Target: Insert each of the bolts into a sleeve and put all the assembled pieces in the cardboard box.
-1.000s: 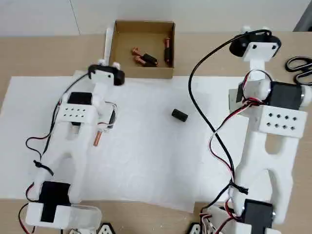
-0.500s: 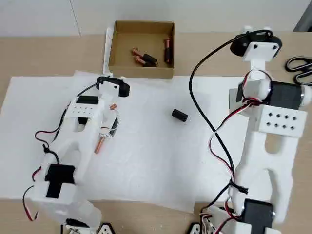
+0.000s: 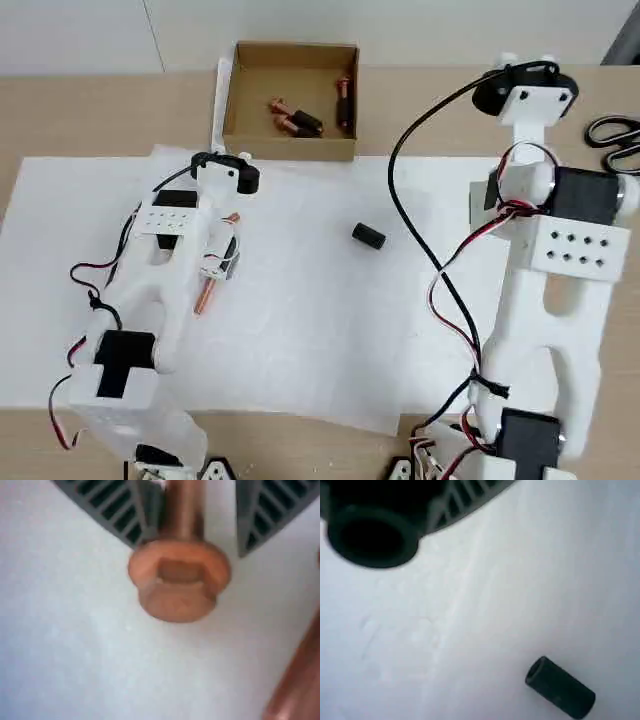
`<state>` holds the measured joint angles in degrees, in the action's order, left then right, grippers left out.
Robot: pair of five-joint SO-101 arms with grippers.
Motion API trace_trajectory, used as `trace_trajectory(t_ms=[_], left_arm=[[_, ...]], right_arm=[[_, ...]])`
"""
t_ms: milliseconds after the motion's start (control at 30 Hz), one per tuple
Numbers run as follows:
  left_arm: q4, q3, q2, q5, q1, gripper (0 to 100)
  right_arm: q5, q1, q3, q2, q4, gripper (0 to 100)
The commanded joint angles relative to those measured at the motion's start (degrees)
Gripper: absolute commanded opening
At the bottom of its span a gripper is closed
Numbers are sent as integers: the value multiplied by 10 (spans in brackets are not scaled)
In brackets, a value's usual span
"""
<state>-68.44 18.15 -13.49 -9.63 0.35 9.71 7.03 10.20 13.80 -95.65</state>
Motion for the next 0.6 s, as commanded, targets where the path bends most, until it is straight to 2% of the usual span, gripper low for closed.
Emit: trace_trajectory(t_ms=[0,133,433,567], left_arm=[[8,-14,-11,6,14,70],[18,-14,-12,21,14,32],[14,-16,-11,25,58,28],[-44,-73,-11,39,62,28]], right_arm=[[-7,3,4,24,-3,3],[-8,3,4,24,-3,3],[-7,3,4,24,-3,3],[-4,3,4,24,-3,3]])
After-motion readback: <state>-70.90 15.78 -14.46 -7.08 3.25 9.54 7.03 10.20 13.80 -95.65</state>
